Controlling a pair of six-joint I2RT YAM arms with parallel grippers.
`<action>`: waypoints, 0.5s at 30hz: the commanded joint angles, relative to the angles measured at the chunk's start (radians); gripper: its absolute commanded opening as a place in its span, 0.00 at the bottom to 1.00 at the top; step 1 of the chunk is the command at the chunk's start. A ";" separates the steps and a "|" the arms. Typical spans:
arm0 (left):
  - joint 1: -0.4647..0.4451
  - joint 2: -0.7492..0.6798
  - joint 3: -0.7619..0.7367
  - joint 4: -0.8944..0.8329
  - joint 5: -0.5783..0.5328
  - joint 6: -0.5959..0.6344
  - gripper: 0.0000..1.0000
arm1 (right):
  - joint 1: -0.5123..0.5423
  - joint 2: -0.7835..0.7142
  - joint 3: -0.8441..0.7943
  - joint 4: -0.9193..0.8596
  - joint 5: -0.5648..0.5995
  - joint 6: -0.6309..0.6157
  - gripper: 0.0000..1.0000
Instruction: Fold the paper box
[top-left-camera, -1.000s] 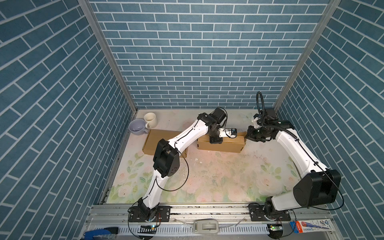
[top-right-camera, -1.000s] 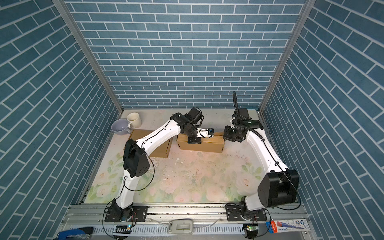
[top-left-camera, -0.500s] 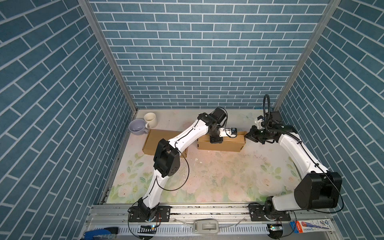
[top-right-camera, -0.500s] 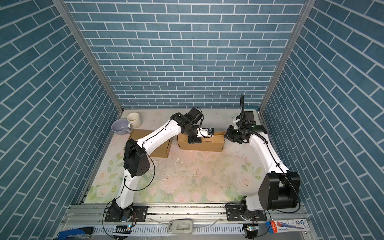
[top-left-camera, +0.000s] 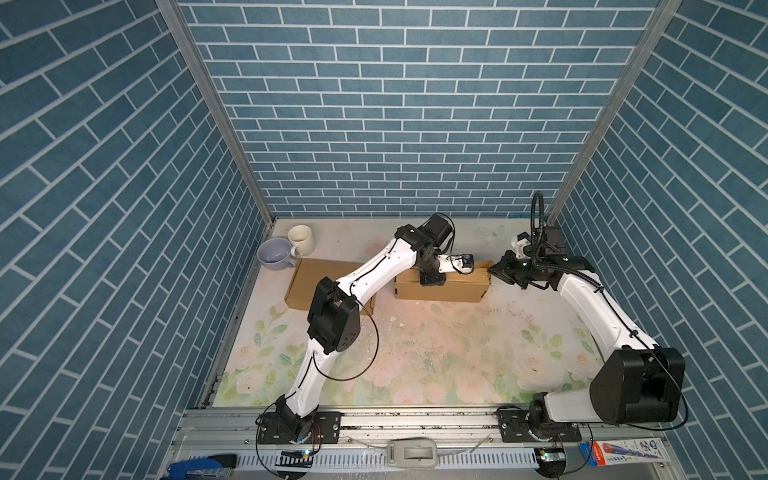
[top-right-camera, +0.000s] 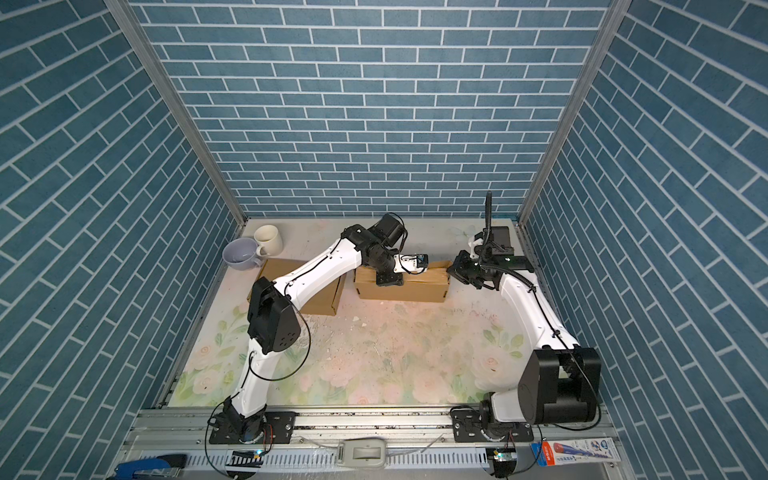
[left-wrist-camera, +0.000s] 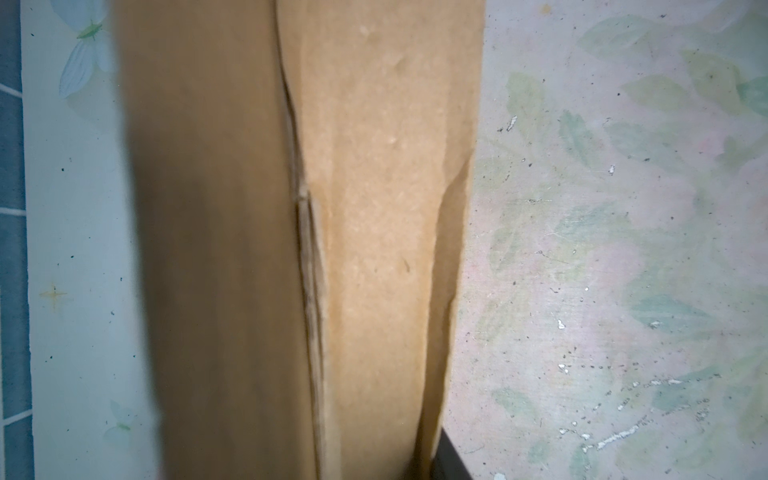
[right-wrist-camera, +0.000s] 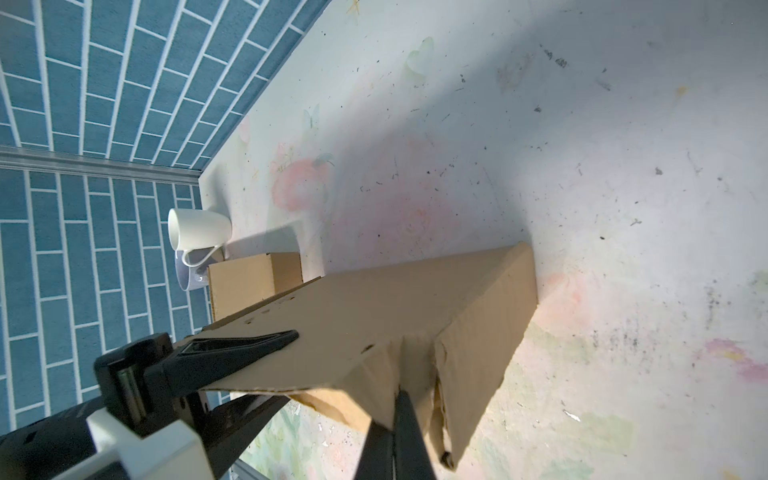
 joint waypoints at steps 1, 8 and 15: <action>0.002 0.094 -0.040 -0.080 0.061 -0.002 0.32 | -0.009 0.005 -0.026 0.022 -0.029 0.028 0.00; 0.002 0.094 -0.045 -0.078 0.061 -0.003 0.32 | -0.015 0.015 -0.109 0.042 0.002 -0.001 0.00; 0.003 0.093 -0.038 -0.079 0.053 -0.003 0.32 | -0.024 0.028 -0.108 -0.002 0.077 -0.069 0.00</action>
